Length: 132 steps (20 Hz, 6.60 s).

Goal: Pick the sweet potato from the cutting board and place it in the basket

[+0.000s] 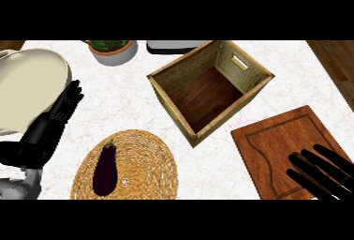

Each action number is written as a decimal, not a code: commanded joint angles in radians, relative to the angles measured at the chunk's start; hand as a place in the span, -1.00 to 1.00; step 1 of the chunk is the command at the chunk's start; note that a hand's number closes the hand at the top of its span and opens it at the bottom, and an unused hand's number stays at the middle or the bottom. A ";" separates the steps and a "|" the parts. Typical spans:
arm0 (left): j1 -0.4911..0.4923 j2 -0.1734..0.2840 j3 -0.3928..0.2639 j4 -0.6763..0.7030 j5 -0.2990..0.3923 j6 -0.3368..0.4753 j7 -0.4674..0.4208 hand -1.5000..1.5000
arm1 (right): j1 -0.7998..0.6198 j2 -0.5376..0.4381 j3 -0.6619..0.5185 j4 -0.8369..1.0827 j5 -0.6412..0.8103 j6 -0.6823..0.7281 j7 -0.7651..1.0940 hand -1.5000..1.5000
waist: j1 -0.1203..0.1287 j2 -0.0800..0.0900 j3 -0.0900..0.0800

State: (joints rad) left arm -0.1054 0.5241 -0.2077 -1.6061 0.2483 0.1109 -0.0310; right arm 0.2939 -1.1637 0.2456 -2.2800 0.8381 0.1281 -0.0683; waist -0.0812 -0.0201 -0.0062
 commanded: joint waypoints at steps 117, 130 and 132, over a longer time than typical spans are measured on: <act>-0.076 -0.331 0.208 0.049 -0.291 -0.313 0.027 0.00 | -0.399 1.162 -0.237 0.549 0.459 -0.008 0.358 1.00 | 0.149 0.009 0.020; -0.133 -0.352 0.156 0.059 -0.296 -0.343 0.042 0.00 | -0.773 1.163 -0.099 0.389 0.431 -0.239 0.987 1.00 | 0.236 0.021 -0.002; -0.139 -0.354 0.154 0.064 -0.305 -0.338 0.032 0.00 | -0.842 1.163 -0.081 0.417 0.474 -0.259 1.100 1.00 | 0.240 0.026 -0.005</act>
State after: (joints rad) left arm -0.2276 0.1795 -0.0438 -1.5478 -0.0494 -0.2303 0.0026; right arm -0.4371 -0.0070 0.1266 -1.8948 1.2656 -0.0714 0.8423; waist 0.1425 -0.0082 -0.0096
